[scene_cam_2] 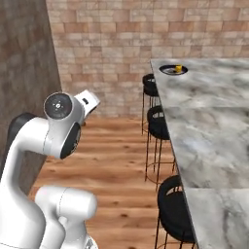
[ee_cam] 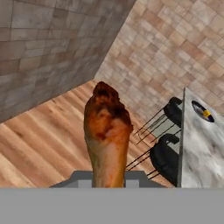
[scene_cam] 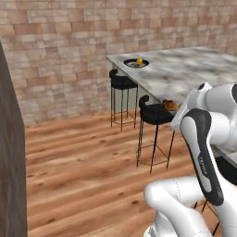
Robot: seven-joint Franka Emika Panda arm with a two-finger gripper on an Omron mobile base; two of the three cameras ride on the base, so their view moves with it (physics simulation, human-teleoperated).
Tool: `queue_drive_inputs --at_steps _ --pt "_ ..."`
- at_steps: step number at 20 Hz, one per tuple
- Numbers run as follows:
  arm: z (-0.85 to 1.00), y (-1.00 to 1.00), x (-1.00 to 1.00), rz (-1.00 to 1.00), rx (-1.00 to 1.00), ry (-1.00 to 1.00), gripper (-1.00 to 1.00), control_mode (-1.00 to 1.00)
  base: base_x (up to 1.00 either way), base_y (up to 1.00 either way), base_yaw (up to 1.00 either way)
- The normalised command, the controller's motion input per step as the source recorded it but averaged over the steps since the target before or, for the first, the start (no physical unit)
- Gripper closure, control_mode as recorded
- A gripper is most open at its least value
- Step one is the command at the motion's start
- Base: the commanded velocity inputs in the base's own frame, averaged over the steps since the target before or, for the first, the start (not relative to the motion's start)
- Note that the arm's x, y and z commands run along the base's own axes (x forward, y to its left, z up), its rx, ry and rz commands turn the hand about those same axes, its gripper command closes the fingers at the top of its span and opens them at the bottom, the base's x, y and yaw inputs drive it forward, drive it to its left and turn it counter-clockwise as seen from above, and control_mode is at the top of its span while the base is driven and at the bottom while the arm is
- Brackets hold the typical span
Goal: Take the cheese, chicken drumstick, and garlic from the fridge and place them on the plate on the dining counter to create an appetizer plate.
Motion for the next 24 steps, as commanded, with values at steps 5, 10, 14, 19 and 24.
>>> queue_drive_inputs --at_steps 5,10,14,19,24 --pt "0.0 0.0 0.0 0.0 0.0 0.0 1.0 1.0 1.0 -0.01 0.0" --pt "0.0 0.0 0.0 0.0 0.0 0.0 1.0 1.0 1.0 0.37 -0.03" --pt "0.0 0.0 0.0 0.0 0.0 0.0 1.0 1.0 1.0 0.1 -0.11" --pt "0.0 0.0 0.0 0.0 0.0 0.0 1.0 1.0 1.0 0.1 -0.2" --pt "0.0 0.0 0.0 0.0 0.0 0.0 1.0 1.0 1.0 0.2 -0.27"
